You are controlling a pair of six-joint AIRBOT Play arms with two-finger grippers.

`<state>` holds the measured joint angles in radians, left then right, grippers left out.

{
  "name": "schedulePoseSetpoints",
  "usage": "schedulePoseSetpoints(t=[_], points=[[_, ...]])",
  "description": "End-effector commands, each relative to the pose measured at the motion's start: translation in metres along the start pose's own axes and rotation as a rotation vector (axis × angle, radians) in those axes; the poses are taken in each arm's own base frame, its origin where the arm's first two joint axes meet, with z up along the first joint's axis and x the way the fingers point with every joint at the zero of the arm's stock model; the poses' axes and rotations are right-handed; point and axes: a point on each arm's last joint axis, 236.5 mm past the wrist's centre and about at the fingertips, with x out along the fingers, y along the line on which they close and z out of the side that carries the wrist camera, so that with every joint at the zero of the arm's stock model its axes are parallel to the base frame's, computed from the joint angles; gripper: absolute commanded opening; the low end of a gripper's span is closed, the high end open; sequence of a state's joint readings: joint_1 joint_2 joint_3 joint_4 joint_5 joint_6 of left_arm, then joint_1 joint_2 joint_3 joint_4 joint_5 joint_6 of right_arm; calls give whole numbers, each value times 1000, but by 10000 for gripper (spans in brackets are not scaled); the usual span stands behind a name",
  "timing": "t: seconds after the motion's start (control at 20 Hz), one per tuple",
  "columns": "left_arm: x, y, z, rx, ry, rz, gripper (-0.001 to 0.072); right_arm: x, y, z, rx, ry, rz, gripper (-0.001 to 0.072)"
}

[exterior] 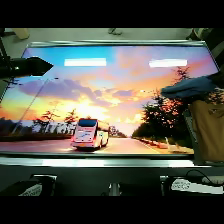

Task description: Fold the shirts.

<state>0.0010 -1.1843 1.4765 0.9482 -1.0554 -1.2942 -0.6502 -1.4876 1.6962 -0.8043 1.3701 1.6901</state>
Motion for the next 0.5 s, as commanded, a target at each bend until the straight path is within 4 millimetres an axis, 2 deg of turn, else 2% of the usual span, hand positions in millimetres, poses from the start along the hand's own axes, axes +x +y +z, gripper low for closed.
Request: schedulePoseSetpoints(t=[0.0,0.3,0.35,0.45], points=[[0,1,0,6,2,5,25,-73,-40,13,132,-82,-83,25],[0,1,-1,18,2,5,25,-147,-75,6,248,-175,-162,26],[0,1,0,18,2,5,25,-154,-88,-7,263,-144,-222,26],[0,2,1,18,-5,7,25,-169,-133,-55,299,23,-458,26]])
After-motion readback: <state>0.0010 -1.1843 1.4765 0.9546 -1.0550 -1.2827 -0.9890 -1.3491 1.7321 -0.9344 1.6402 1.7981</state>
